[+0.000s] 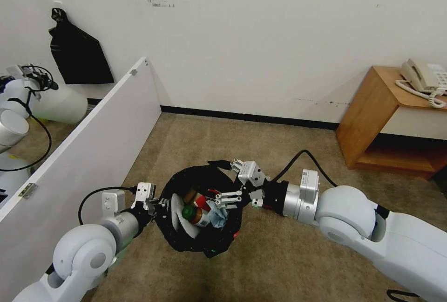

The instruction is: Pick up the trash bin and place the garbage on the floor into it.

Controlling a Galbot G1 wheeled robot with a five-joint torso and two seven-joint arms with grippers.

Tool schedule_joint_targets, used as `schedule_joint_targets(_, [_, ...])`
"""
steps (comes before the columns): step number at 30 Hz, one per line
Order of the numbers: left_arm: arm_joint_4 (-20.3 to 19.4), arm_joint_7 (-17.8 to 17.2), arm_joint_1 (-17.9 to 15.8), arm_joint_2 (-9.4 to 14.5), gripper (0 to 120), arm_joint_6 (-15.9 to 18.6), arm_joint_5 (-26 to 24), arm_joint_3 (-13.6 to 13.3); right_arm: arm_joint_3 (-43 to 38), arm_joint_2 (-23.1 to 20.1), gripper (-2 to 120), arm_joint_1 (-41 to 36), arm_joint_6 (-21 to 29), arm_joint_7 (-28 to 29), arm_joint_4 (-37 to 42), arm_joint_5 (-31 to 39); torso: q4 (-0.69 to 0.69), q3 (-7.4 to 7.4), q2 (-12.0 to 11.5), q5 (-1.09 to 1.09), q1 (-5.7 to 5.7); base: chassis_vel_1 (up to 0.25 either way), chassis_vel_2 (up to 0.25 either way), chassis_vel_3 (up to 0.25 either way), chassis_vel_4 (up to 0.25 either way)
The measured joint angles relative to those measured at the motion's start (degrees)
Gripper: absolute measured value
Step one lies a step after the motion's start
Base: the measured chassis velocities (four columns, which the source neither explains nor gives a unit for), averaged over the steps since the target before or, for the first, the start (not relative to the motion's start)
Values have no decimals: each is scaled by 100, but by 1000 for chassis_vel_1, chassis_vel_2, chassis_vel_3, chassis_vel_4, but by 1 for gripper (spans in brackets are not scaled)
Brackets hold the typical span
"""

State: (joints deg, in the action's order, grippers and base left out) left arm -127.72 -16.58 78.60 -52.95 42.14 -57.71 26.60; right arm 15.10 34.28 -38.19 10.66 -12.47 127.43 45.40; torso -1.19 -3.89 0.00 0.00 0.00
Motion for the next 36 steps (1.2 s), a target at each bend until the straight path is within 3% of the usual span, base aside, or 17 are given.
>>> schedule_joint_targets(14, [46,8,13,-46,0,0,84,32,-388,-229,73,-168,-114,183,-73,183,0,0,0,0,0,0,0,0,0])
schedule_joint_targets(21, [108,5,7,-208,0,0,324,103,-854,-308,73,-578,-247,333,-374,163,-1,0,0,1,0,0,0,0,0])
schedule_joint_targets(36, [154,125,24,-338,0,-1,644,266,-1265,-22,89,-1070,-352,715,-1185,-4,0,0,0,0,0,0,0,0,0])
